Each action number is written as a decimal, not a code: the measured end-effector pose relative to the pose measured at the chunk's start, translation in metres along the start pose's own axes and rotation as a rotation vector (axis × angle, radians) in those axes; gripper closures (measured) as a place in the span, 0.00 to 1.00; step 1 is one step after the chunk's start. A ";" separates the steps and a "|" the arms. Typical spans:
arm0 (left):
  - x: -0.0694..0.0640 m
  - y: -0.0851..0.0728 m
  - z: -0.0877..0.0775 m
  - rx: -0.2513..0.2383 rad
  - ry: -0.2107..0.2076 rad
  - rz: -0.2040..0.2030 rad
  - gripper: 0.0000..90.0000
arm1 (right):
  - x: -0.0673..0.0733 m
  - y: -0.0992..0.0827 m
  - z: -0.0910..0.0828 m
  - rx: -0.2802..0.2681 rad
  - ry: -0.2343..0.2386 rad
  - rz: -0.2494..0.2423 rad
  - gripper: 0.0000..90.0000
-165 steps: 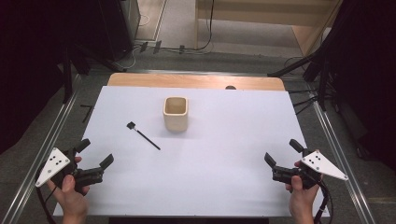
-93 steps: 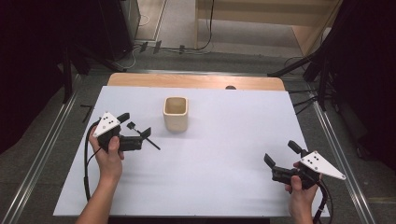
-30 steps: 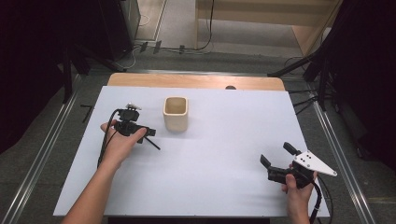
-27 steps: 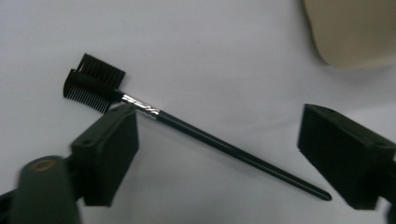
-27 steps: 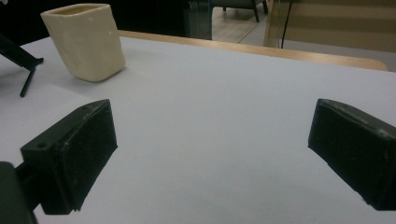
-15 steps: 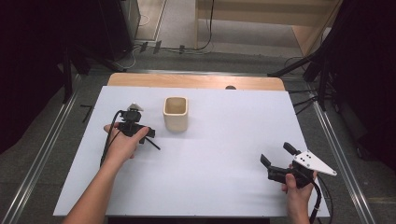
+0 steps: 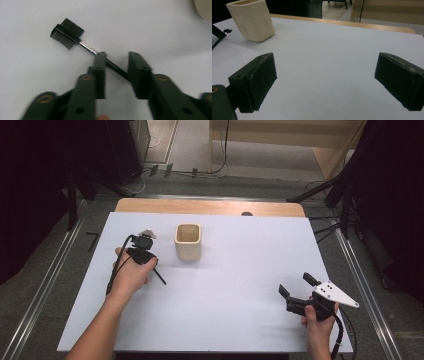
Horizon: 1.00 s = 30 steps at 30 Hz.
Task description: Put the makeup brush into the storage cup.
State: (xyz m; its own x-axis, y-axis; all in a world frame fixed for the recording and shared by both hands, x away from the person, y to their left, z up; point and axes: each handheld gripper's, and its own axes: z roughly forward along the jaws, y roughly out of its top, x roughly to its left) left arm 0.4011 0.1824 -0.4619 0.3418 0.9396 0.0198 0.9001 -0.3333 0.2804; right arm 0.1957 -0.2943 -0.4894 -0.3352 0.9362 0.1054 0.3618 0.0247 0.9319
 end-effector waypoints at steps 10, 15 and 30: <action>0.021 0.000 -0.002 0.072 -0.202 -0.160 0.74 | 0.000 -0.001 0.001 0.009 -0.007 -0.004 0.06; 0.016 0.001 -0.005 0.020 -0.149 -0.178 0.61 | 0.001 -0.001 0.003 0.015 -0.010 -0.004 0.07; -0.005 0.011 0.006 0.120 0.057 -0.091 0.70 | 0.001 -0.001 0.004 0.023 -0.019 -0.004 0.07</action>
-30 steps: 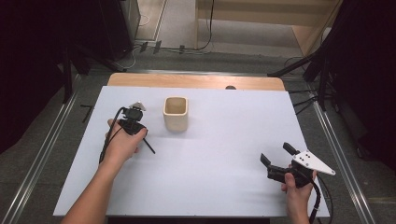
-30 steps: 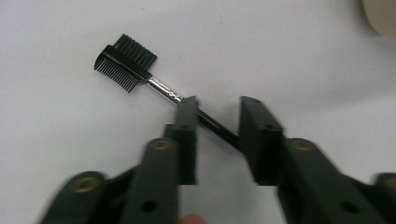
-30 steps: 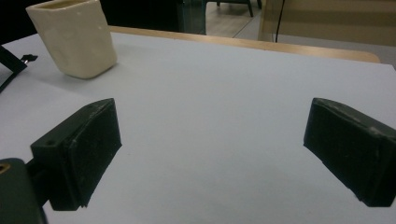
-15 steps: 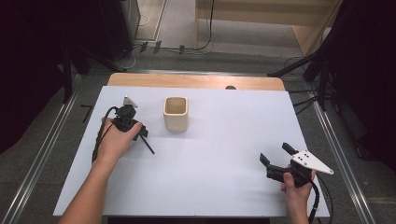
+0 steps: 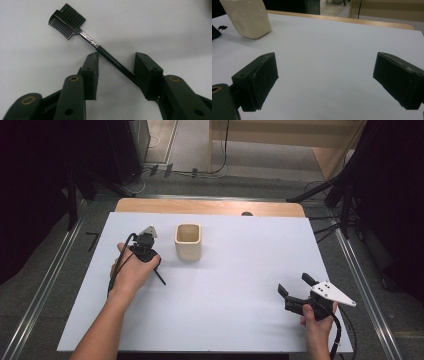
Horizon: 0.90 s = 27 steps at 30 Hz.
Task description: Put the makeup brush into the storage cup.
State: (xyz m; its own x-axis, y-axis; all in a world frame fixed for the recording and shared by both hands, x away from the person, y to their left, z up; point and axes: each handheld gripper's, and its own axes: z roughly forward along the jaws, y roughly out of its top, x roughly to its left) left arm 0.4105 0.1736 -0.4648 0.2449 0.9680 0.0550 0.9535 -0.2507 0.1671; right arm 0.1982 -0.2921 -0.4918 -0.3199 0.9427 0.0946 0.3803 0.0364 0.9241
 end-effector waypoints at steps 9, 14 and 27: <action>0.007 0.001 0.000 0.024 -0.032 0.043 0.96 | -0.003 -0.001 0.001 0.005 -0.007 0.012 0.07; 0.011 0.001 0.000 0.022 -0.058 0.046 0.96 | -0.002 -0.001 0.001 0.011 -0.008 0.012 0.08; 0.016 -0.006 -0.008 -0.045 -0.084 0.071 0.97 | -0.003 -0.002 0.002 0.007 -0.002 0.011 0.07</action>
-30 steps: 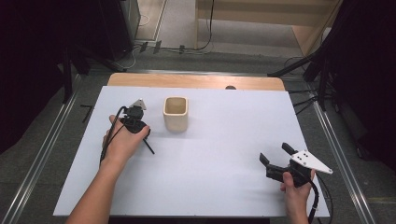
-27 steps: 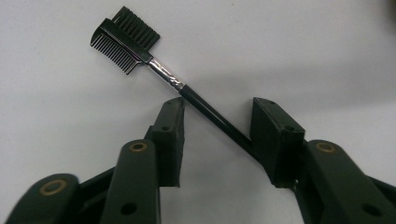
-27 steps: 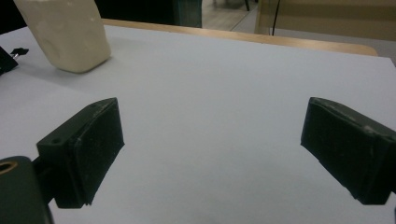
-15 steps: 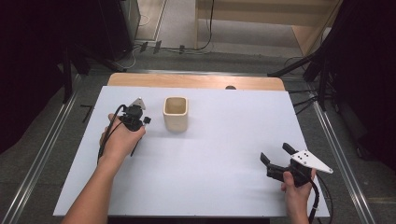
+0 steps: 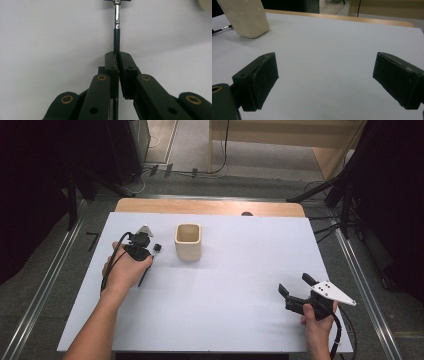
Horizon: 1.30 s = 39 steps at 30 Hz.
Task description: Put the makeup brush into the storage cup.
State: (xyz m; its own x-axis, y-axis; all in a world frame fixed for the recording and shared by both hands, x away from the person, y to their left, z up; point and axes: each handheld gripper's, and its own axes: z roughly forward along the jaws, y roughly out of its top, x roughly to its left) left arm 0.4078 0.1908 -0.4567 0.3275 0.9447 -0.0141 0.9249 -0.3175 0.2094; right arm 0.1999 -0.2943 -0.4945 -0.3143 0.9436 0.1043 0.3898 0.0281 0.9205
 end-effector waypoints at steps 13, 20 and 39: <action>0.009 -0.004 -0.019 -0.176 -0.056 -0.028 0.97 | 0.001 0.000 0.001 0.001 0.001 -0.005 0.08; 0.011 -0.006 -0.032 -0.288 -0.080 -0.033 0.97 | 0.002 0.000 -0.001 -0.018 0.009 -0.012 0.07; 0.009 -0.014 -0.060 -0.567 -0.161 -0.019 0.97 | 0.003 0.001 -0.002 -0.032 0.014 -0.022 0.07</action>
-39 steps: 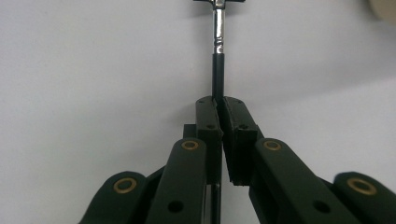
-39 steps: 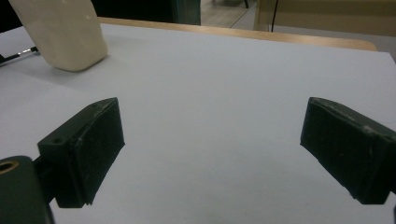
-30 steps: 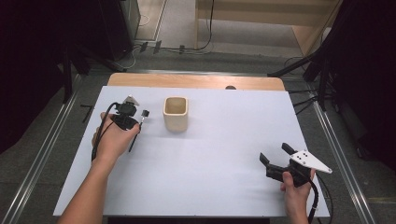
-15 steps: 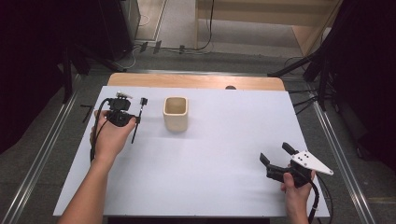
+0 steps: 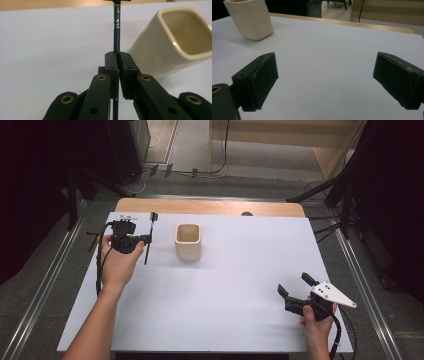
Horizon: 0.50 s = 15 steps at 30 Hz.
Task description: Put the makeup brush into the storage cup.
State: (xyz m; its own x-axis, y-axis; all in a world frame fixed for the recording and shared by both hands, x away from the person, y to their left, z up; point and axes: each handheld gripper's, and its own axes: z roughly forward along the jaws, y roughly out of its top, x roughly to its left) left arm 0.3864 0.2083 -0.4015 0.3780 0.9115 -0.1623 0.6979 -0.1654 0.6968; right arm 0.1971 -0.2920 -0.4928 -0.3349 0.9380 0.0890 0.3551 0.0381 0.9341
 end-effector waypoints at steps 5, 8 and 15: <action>-0.001 0.001 -0.003 -0.048 -0.011 0.016 0.97 | 0.000 0.000 0.000 0.001 -0.002 0.004 0.07; -0.001 0.001 -0.007 -0.093 -0.032 0.012 0.97 | 0.000 0.000 0.000 0.001 -0.002 0.004 0.07; -0.002 0.002 -0.012 -0.166 -0.081 0.009 0.97 | 0.000 0.000 0.000 0.004 -0.004 0.003 0.07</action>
State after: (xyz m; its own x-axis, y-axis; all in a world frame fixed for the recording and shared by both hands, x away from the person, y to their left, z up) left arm 0.3799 0.2111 -0.3910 0.4365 0.8757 -0.2066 0.5866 -0.1029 0.8033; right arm 0.1976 -0.2920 -0.4931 -0.3310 0.9393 0.0901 0.3591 0.0371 0.9325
